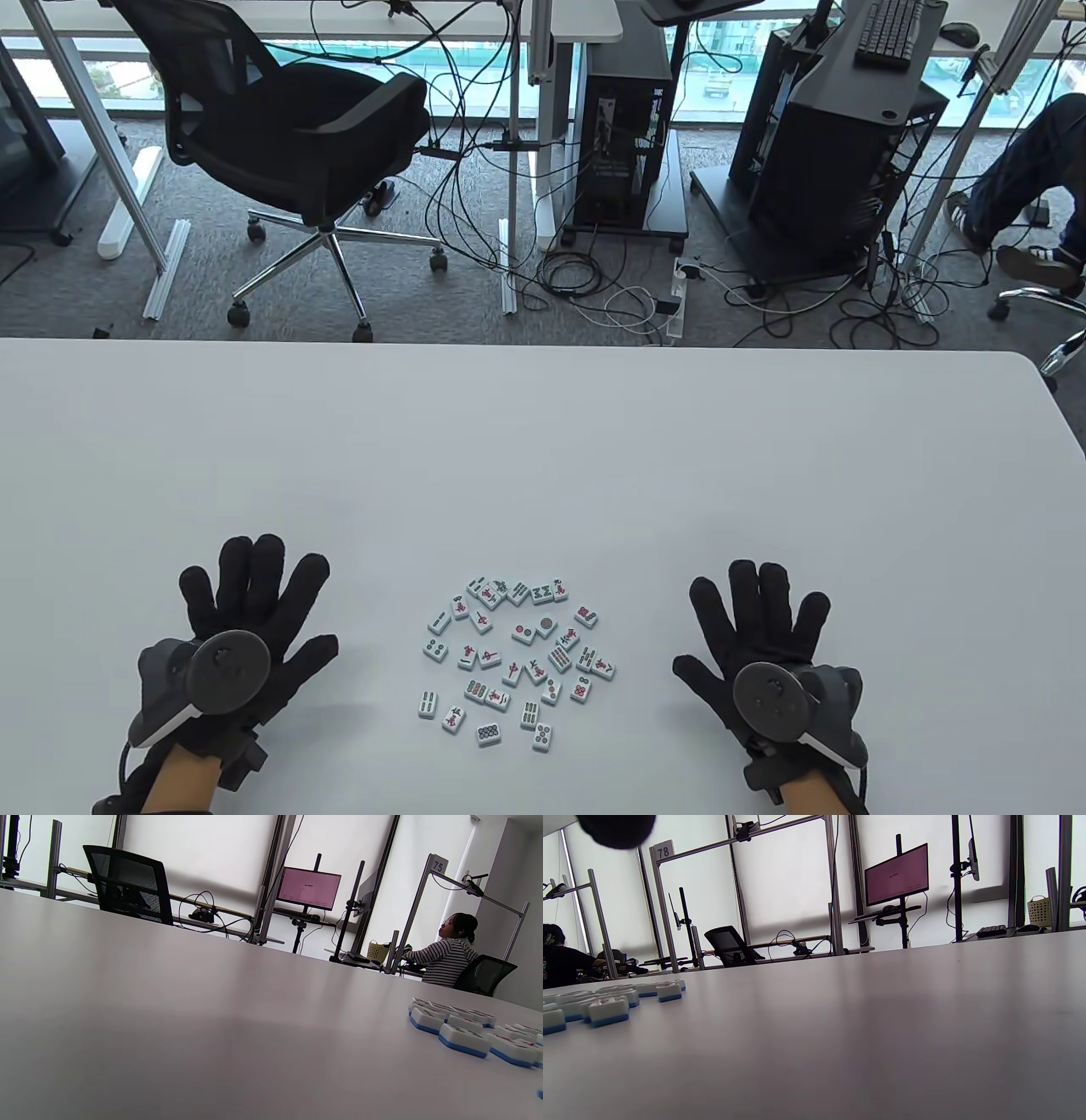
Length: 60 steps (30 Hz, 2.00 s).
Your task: Mahjong suit sorting
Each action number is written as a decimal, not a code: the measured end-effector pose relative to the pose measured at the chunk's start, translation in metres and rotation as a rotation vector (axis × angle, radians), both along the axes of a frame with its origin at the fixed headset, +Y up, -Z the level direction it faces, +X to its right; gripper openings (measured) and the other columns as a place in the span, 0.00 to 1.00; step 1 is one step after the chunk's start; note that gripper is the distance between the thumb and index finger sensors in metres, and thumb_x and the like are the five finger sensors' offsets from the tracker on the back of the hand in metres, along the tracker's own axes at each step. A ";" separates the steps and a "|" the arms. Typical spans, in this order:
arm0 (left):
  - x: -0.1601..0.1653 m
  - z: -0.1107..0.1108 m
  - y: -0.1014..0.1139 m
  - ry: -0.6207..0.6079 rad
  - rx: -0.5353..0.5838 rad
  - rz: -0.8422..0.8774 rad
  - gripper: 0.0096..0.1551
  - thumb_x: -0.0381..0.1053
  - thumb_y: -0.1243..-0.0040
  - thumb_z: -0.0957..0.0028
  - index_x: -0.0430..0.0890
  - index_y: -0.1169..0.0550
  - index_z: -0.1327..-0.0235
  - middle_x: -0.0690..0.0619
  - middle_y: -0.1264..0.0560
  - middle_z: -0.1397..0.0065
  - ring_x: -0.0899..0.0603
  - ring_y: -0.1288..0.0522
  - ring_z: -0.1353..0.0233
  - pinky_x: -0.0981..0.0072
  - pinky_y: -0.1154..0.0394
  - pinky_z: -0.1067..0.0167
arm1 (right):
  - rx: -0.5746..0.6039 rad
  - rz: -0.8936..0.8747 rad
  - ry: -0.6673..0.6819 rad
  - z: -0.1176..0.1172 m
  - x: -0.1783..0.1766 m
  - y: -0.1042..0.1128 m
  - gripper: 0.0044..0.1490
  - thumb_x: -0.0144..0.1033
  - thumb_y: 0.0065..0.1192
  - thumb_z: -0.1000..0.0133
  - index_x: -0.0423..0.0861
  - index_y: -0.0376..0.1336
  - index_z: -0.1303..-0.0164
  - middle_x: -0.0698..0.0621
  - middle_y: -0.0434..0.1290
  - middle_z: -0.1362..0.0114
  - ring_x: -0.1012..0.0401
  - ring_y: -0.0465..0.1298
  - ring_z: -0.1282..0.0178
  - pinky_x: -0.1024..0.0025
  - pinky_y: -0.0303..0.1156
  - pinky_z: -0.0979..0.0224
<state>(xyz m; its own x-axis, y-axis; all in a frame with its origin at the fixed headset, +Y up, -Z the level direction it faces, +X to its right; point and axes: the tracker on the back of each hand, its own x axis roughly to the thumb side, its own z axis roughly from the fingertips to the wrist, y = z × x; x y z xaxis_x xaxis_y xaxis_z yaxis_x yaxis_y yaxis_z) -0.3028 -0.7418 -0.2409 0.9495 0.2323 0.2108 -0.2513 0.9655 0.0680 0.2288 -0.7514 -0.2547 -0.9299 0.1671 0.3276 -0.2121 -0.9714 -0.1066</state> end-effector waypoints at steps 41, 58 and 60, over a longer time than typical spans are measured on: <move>-0.003 0.006 0.015 -0.047 0.054 0.118 0.48 0.81 0.61 0.52 0.72 0.60 0.21 0.71 0.81 0.22 0.55 0.87 0.20 0.46 0.86 0.31 | -0.193 0.239 0.059 -0.096 -0.142 0.010 0.36 0.49 0.69 0.50 0.38 0.68 0.38 0.48 0.82 0.61 0.60 0.78 0.79 0.75 0.75 0.76; 0.002 0.004 0.011 -0.057 0.012 0.123 0.48 0.81 0.61 0.52 0.71 0.60 0.21 0.71 0.81 0.22 0.54 0.87 0.20 0.46 0.85 0.30 | -0.209 0.397 0.141 -0.092 -0.147 0.009 0.30 0.40 0.70 0.49 0.42 0.70 0.37 0.48 0.82 0.57 0.59 0.79 0.74 0.73 0.77 0.71; 0.002 0.003 0.011 -0.060 0.010 0.125 0.48 0.81 0.61 0.52 0.71 0.60 0.21 0.71 0.81 0.22 0.54 0.87 0.20 0.46 0.85 0.30 | -0.232 0.369 0.088 -0.094 -0.148 0.011 0.30 0.43 0.70 0.49 0.39 0.72 0.42 0.48 0.82 0.61 0.60 0.78 0.77 0.73 0.76 0.74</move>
